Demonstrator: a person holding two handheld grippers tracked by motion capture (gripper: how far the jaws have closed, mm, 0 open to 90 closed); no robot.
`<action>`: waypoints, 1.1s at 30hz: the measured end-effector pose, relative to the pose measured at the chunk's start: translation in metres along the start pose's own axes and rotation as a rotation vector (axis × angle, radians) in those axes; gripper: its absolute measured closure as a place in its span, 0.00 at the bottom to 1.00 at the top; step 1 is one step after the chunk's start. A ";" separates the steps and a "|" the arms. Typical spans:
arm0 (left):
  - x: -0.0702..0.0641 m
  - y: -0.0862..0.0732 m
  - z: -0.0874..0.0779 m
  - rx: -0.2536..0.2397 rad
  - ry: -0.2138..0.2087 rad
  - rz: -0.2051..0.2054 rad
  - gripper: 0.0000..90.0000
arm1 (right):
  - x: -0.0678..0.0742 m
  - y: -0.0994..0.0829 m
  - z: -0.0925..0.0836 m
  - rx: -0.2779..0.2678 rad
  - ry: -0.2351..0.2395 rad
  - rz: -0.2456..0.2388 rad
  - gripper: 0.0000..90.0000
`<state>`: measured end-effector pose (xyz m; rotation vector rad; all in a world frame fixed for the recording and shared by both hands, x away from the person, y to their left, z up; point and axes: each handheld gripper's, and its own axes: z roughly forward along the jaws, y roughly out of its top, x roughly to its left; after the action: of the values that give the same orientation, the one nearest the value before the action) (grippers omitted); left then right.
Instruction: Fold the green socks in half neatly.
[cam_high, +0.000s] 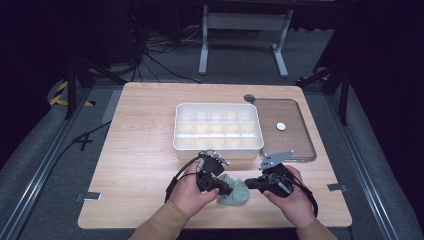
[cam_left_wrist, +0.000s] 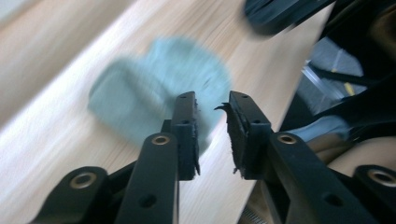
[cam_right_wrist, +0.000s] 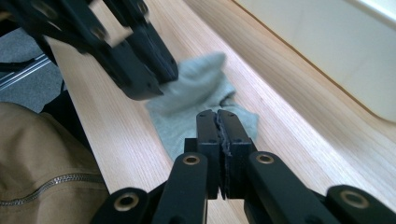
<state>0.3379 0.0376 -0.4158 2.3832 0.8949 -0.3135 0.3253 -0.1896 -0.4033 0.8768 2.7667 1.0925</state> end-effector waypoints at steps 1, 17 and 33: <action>0.000 0.000 0.000 0.000 0.000 0.000 0.81 | 0.000 0.000 0.000 0.000 0.000 0.000 0.99; -0.016 -0.009 0.015 0.055 0.130 0.071 0.56 | -0.004 -0.010 0.039 0.145 0.008 0.016 1.00; -0.030 -0.005 0.032 0.046 0.262 0.224 0.96 | -0.005 -0.017 0.051 0.171 0.013 0.033 1.00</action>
<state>0.3112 0.0054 -0.4321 2.5772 0.7287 0.0685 0.3329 -0.1711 -0.4537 0.9376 2.9008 0.8795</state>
